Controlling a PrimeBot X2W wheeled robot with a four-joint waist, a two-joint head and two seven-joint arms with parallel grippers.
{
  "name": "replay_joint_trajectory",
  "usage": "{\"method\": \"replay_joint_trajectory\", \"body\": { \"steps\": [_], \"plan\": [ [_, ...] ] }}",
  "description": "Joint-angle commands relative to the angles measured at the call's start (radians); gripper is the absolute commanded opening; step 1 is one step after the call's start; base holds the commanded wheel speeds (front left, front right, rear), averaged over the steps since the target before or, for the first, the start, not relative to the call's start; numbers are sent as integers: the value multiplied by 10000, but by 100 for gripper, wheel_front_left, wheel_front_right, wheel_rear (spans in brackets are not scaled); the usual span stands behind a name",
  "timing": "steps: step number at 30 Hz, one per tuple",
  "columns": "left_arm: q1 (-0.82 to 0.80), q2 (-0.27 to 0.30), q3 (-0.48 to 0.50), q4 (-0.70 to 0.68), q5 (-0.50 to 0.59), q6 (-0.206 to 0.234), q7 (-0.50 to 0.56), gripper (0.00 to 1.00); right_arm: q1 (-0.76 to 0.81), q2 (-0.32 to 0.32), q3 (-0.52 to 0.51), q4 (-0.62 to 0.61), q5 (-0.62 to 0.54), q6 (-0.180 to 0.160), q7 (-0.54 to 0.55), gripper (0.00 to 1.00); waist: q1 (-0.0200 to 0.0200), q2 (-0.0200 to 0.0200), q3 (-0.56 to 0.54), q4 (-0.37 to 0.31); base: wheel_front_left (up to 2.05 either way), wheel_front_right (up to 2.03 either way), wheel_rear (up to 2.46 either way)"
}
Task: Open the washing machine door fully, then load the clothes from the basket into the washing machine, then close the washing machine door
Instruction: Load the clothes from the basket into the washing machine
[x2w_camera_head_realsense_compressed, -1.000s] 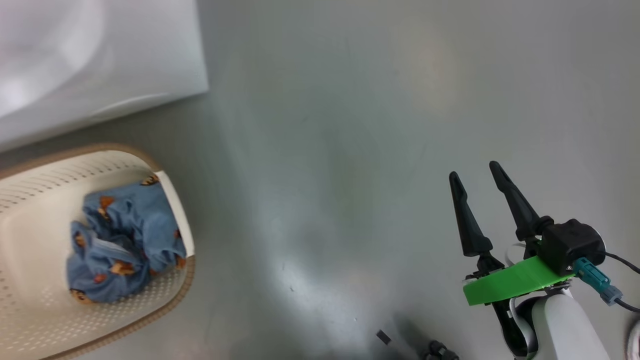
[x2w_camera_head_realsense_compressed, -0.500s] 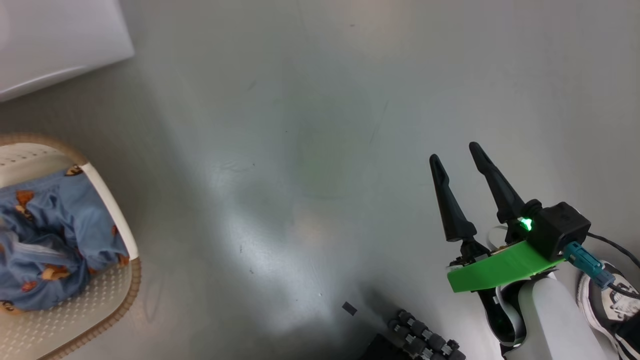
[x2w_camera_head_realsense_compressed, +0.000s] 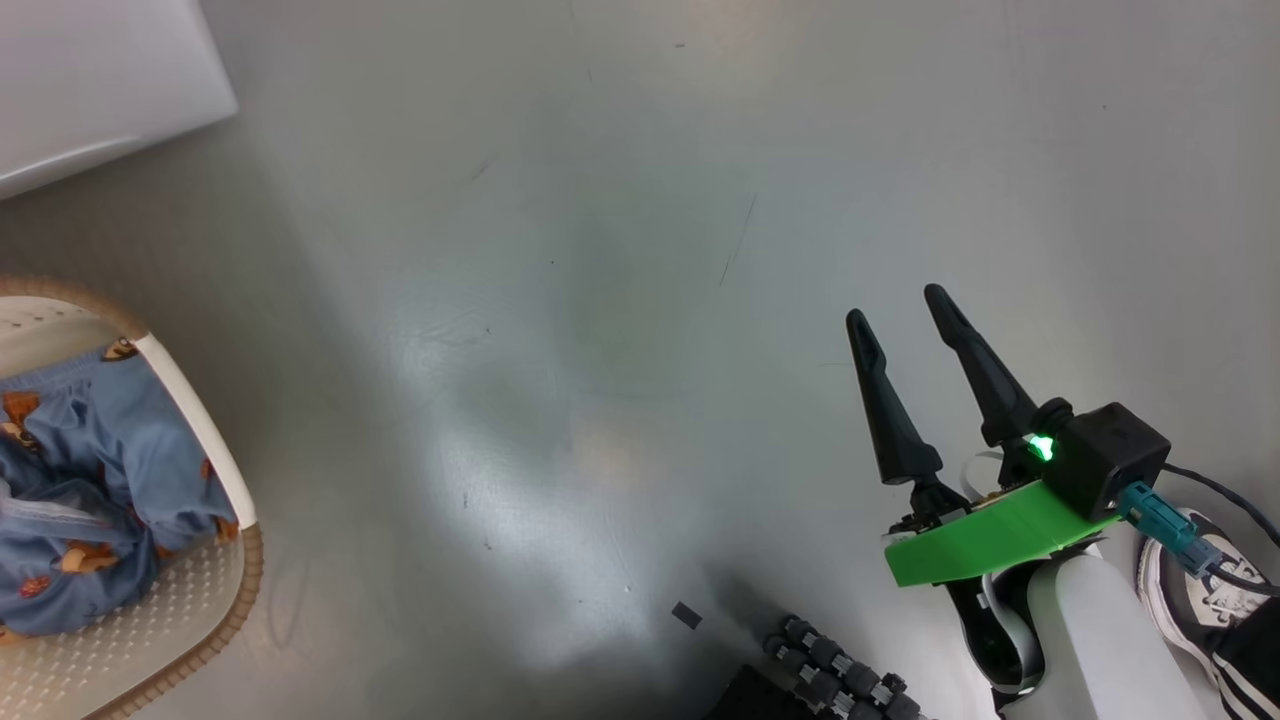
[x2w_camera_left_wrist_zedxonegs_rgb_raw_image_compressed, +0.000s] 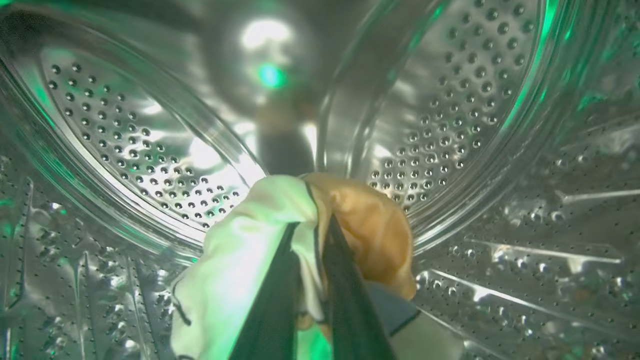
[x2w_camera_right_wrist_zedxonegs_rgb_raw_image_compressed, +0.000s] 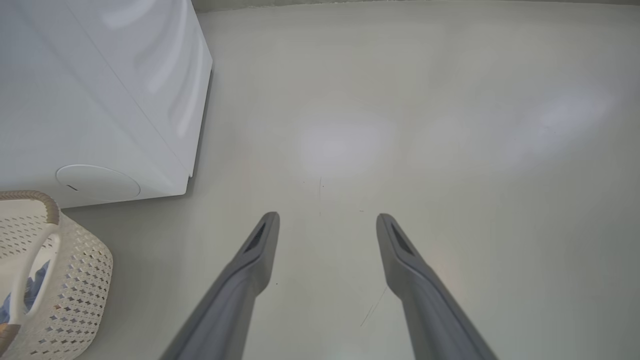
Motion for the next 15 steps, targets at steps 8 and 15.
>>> {"method": "replay_joint_trajectory", "body": {
  "steps": [8,15],
  "plan": [
    [-34,428,-585,705,-144,-26,423,0,190,-85,203,-150,61,16,-118,100,0,0,-25,13,0,0,0],
    [-38,379,-817,1178,-319,-26,270,100,120,-85,142,-142,63,16,-118,100,0,0,-127,93,0,0,0]
  ]
}}
